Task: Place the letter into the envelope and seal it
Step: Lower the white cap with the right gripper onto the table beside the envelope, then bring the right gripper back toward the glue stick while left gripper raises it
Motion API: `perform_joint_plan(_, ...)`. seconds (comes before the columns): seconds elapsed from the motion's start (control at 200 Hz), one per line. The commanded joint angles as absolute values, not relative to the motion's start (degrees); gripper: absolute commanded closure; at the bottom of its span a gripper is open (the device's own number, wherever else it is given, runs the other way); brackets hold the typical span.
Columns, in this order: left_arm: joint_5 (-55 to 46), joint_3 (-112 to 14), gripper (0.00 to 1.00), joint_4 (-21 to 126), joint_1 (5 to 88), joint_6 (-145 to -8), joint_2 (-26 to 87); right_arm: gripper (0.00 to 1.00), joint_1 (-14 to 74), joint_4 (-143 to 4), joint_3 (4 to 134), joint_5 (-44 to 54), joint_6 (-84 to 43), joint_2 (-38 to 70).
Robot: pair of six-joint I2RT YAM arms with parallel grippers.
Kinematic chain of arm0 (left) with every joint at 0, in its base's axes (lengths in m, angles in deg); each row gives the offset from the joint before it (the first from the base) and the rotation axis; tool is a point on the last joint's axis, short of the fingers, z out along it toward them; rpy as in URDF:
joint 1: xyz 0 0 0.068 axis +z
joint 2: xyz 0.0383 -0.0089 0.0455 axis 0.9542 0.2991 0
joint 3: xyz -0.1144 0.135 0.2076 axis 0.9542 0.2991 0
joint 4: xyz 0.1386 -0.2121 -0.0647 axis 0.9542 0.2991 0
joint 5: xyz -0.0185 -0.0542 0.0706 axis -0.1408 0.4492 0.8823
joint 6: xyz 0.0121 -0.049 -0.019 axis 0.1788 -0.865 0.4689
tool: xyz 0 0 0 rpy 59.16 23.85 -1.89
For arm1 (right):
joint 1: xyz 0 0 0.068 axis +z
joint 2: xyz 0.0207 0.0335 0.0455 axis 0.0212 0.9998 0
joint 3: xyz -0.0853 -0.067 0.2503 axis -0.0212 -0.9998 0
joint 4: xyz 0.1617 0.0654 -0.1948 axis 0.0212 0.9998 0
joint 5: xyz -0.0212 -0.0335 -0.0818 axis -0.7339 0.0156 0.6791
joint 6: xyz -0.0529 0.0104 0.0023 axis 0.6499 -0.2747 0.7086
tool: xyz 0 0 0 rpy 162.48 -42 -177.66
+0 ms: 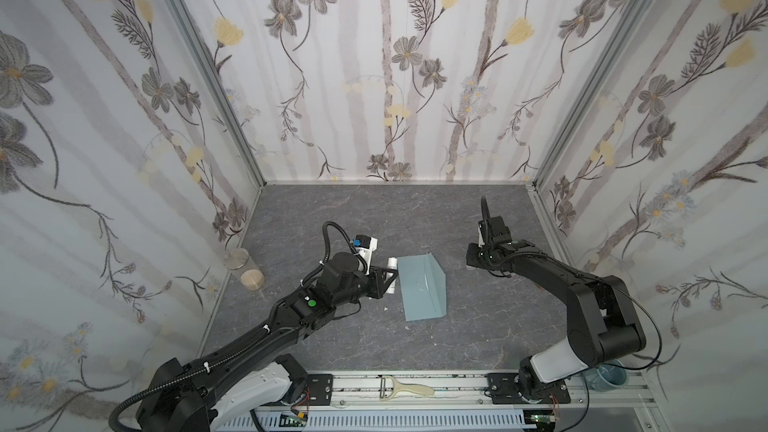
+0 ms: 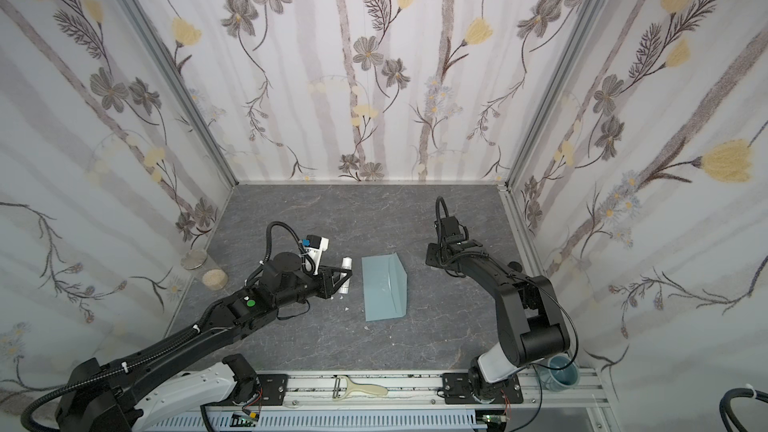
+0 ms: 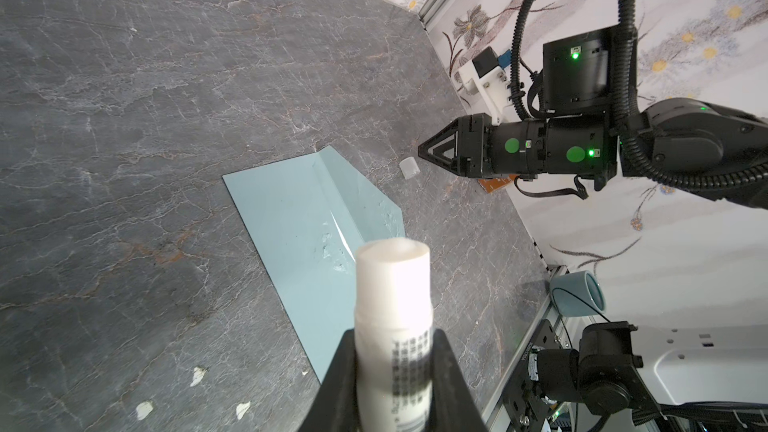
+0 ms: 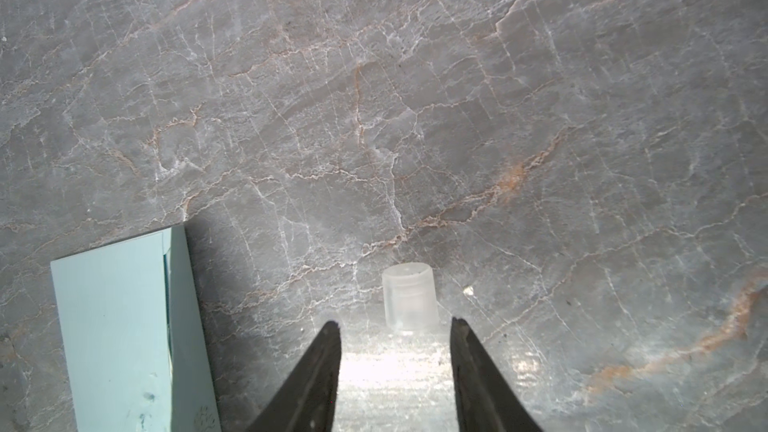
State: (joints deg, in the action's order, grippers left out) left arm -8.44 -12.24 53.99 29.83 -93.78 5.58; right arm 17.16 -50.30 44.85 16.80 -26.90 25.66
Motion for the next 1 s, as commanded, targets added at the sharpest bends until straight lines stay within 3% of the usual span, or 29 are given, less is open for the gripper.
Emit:
perform_joint_plan(0.0, -7.23, -12.57, 1.0, 49.19, 29.85, -96.84, 6.1, 0.55, 16.72, -51.24, 44.11, 18.11, -26.13, 24.55)
perform_joint_plan(0.185, -4.69, -8.53, 1.0, 36.6, 29.96, -106.31, 6.89, 0.56, 16.98, -55.08, 40.6, 11.38, -25.14, 20.38)
perform_joint_plan(0.375, 1.29, -8.57, 1.0, 30.6, 29.97, -111.7, 8.91, 0.53, 21.39, -61.92, 34.43, 2.78, -28.25, 6.03)
perform_joint_plan(0.65, 10.4, -11.35, 1.0, 29.27, 29.97, -120.32, 10.79, 0.51, 40.41, -70.83, 33.09, 15.84, -33.74, -4.48)
perform_joint_plan(0.994, 13.12, -13.12, 1.0, 29.29, 29.88, -132.18, 13.33, 0.51, 56.47, -74.27, 40.14, 31.69, -28.81, 2.49)
